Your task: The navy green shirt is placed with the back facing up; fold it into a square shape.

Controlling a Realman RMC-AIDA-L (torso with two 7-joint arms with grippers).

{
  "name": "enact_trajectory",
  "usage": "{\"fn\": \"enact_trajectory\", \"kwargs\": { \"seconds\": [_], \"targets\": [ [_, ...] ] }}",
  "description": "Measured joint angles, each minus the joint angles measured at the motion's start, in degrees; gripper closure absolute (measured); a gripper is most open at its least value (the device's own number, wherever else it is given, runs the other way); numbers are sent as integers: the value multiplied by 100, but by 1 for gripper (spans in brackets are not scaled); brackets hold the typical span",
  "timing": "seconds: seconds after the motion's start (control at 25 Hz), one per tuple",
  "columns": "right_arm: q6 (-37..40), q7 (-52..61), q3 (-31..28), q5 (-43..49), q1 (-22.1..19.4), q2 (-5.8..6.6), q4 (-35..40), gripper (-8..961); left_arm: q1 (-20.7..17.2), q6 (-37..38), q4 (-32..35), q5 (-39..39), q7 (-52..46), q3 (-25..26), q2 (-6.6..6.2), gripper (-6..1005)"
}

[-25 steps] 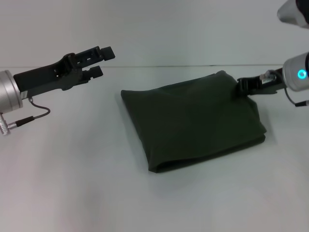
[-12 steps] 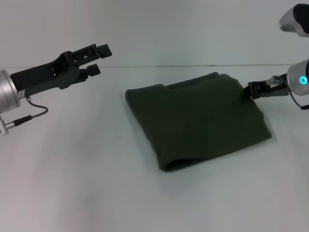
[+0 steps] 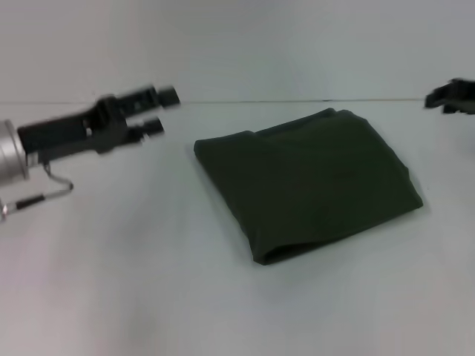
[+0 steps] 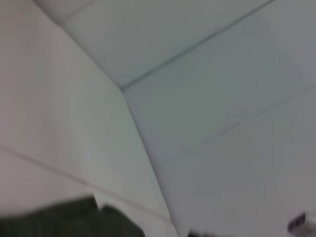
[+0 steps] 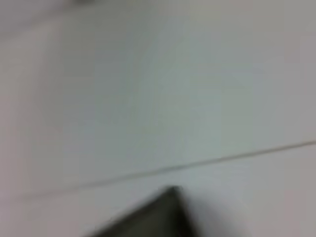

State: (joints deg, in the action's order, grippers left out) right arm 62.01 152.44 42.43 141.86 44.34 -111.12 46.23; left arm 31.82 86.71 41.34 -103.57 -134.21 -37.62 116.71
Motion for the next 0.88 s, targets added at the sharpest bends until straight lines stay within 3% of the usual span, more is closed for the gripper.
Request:
{"fn": "enact_trajectory", "kwargs": {
  "seconds": [0.12, 0.2, 0.32, 0.4, 0.6, 0.68, 0.88],
  "targets": [
    [1076, -1012, -699, -1587, -630, 141, 197, 596, -120, 501, -2, -236, -265, -130, 24, 82],
    [1669, -1561, -1013, -2614, -1037, 286, -64, 550, -228, 672, -10, -374, -440, -194, 121, 82],
    [2148, -1884, -1212, -3404, -1479, 402, -458, 480, -397, 557, -107, -451, -646, -222, 339, 83],
    [2326, -2022, -1335, -3708, -1741, 407, -660, 427, -459, 294, -322, -461, -737, -228, 487, 83],
    [2504, -2278, -1651, -3900, -2047, 317, -853, 278, -418, -526, -926, -464, -1008, -502, 672, 83],
    [2512, -2365, -1730, -3904, -2072, 303, -931, 218, -356, -823, -1127, -453, -1079, -698, 719, 83],
    [2538, -2463, -1799, -3911, -2043, 293, -1009, 205, -37, -1118, -1653, -432, -1062, -822, 744, 83]
  ]
}}
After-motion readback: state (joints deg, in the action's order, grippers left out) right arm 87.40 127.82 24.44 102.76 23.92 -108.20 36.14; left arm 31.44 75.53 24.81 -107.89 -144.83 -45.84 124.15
